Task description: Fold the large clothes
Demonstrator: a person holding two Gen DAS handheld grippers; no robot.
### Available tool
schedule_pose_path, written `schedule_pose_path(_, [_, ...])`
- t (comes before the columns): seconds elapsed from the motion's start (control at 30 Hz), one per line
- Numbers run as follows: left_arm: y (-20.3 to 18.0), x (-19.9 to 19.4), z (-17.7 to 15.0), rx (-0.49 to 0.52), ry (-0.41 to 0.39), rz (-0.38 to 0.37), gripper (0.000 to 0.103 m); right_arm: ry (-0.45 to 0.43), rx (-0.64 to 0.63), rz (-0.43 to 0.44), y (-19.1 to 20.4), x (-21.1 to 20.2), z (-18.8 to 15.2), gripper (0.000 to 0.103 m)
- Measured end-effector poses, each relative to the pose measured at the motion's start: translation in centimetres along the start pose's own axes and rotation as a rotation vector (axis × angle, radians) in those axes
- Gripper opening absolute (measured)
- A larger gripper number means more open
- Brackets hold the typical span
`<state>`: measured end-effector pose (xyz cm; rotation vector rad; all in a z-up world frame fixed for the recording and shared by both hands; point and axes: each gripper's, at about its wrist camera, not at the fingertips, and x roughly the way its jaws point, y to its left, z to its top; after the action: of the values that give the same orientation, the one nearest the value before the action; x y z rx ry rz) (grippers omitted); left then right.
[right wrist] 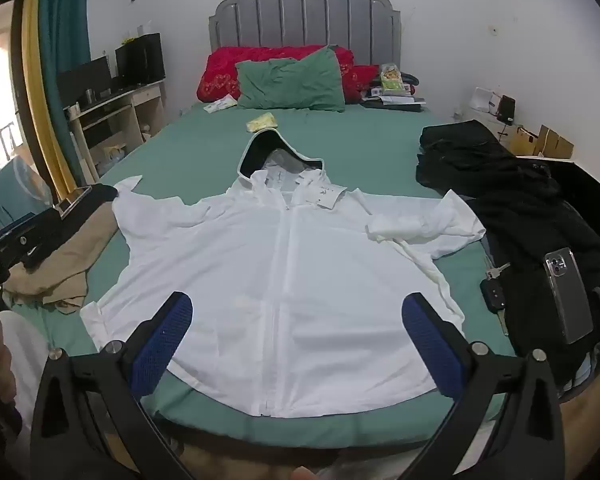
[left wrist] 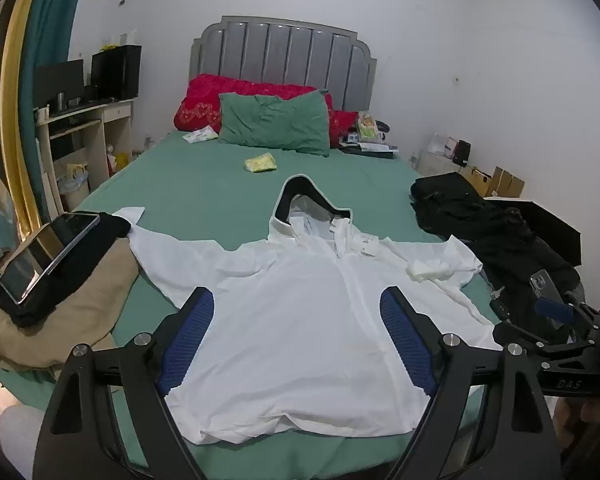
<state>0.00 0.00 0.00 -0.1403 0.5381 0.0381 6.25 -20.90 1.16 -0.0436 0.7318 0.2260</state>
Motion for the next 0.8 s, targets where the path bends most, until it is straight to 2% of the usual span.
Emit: schedule_pose_path(0.8, [-0.60, 0.49, -0.01, 0.013, -0.004, -0.004, 0.087, 0.000, 0.009, 0.001, -0.41, 0.03, 0.00, 0.103])
